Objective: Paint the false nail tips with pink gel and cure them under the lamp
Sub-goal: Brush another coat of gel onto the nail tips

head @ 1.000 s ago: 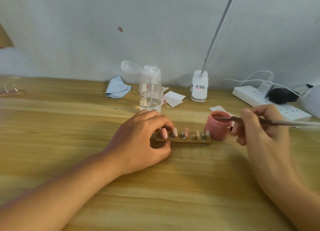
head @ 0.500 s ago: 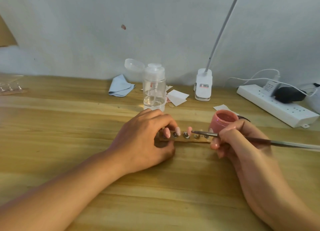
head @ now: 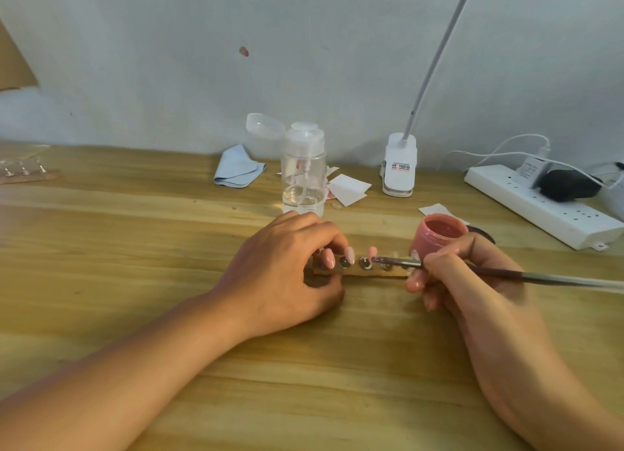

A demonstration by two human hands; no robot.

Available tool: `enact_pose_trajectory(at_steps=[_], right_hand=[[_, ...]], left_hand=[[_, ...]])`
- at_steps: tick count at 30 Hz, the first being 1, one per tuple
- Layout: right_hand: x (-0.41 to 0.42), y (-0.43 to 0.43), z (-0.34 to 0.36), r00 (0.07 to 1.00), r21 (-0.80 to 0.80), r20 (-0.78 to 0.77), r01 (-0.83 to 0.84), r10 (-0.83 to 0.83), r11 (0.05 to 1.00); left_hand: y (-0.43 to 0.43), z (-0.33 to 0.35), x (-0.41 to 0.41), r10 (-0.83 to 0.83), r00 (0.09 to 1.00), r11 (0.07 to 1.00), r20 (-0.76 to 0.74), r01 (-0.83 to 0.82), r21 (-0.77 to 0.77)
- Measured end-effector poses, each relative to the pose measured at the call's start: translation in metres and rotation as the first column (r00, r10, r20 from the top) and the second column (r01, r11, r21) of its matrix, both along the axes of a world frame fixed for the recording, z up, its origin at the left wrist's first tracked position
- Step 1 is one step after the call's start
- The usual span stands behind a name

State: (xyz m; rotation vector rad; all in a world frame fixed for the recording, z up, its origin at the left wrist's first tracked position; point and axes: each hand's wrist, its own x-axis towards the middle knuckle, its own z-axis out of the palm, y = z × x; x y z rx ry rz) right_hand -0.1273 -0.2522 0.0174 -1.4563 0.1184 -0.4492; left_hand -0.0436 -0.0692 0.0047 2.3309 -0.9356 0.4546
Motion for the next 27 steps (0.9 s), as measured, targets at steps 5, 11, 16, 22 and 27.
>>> enact_pose_trajectory(at_steps=[5, 11, 16, 22, 27], right_hand=[[-0.0009, -0.0014, 0.0014, 1.000, 0.041, 0.005, 0.000, -0.001, 0.999], [-0.0007, -0.0012, 0.0003, 1.000, 0.017, 0.001, -0.009, 0.009, 1.000], [-0.0006, -0.0029, 0.0008, 1.000, 0.048, 0.001, -0.008, 0.008, 0.999], [-0.0006, -0.0030, -0.0002, 1.000, 0.032, 0.000, -0.015, 0.015, 0.999], [-0.0012, -0.0024, -0.0009, 0.999, 0.037, 0.035, -0.018, 0.016, 0.999]], left_hand=[[0.0013, -0.0002, -0.0004, -0.004, 1.000, 1.000, -0.008, 0.004, 0.008], [0.0008, 0.0004, -0.0002, 0.000, 1.000, 1.000, -0.009, 0.000, 0.018], [0.0006, 0.0006, 0.0002, 0.003, 1.000, 1.000, -0.005, -0.003, 0.021], [0.0010, 0.0004, 0.0000, 0.002, 1.000, 1.000, -0.004, -0.001, 0.025], [0.0008, 0.0002, 0.0003, 0.004, 1.000, 1.000, -0.001, -0.004, 0.026]])
